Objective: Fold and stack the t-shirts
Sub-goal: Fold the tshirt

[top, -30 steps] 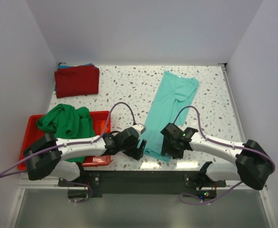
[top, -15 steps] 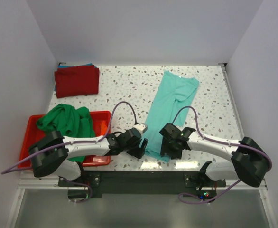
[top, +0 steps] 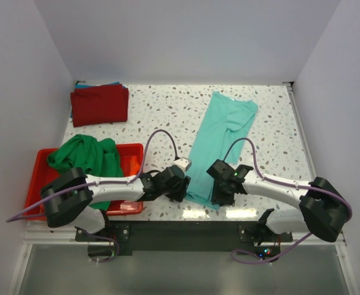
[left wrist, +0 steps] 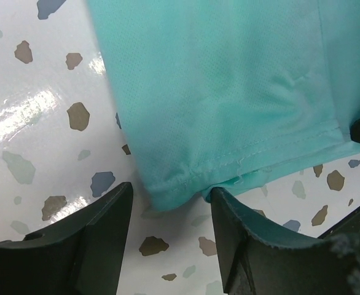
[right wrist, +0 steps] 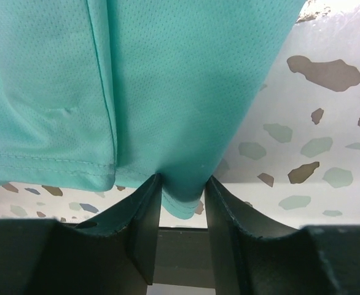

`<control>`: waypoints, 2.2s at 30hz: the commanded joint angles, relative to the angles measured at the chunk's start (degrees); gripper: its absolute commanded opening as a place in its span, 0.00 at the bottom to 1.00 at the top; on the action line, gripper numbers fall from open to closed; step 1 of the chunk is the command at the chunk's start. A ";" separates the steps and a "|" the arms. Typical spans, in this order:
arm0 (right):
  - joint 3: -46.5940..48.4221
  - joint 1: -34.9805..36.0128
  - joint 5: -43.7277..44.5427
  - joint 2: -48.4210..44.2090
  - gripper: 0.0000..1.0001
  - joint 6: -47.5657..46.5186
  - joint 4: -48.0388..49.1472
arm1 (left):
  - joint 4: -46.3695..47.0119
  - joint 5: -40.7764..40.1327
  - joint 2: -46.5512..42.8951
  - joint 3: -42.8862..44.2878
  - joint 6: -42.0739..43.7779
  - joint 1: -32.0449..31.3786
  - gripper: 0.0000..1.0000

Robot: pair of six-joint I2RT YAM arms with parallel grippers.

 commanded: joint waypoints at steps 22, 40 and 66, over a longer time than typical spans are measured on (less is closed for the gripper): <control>-2.72 0.43 4.05 -6.74 0.00 4.20 -8.69 | -4.96 -7.22 -0.24 0.08 -4.89 -2.62 0.00; -3.25 0.34 5.45 -8.76 0.00 4.90 -13.27 | -13.48 -12.76 -0.51 1.04 -9.29 -4.38 0.10; -1.23 0.42 5.98 -5.51 0.00 2.80 -12.74 | -1.29 3.04 -5.00 2.19 -7.53 -1.85 0.68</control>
